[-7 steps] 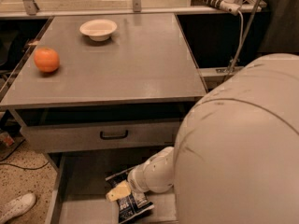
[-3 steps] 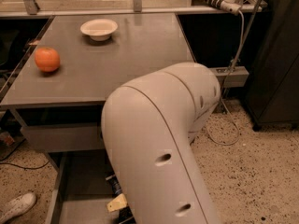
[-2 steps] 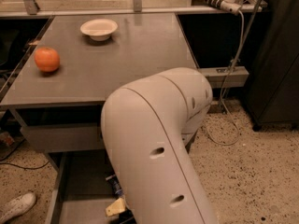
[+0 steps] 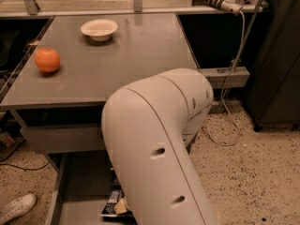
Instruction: Pick blue chip bag from middle drawer and place on counter
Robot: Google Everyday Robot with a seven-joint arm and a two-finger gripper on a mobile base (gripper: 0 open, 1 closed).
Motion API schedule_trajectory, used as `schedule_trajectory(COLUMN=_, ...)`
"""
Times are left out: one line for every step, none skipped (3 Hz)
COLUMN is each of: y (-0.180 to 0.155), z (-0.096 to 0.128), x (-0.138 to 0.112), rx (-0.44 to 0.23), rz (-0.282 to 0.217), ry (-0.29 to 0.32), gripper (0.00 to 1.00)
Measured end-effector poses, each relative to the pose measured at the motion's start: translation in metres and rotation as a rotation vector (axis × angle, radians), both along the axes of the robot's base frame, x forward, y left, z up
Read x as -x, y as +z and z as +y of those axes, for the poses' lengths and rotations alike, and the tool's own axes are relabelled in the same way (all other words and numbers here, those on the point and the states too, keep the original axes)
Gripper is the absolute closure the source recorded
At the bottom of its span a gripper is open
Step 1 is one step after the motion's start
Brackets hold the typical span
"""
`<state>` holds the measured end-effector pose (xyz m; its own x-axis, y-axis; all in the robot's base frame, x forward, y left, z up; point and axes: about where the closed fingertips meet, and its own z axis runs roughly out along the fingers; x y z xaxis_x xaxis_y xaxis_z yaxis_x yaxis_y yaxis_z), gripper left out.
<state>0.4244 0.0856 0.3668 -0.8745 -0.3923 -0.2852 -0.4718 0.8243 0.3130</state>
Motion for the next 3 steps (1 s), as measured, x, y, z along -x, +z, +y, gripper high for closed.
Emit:
schedule_trajectory(y=0.0000, z=0.0000, x=0.0000, rx=0.000, rz=0.000, ry=0.000, gripper=0.66)
schedule_trajectory(y=0.0000, z=0.0000, x=0.0000, rx=0.000, rz=0.000, ry=0.000, gripper=0.89)
schedule_trajectory(y=0.0020, z=0.0006, x=0.0012, rx=-0.001, rz=0.000, ry=0.004, gripper=1.00)
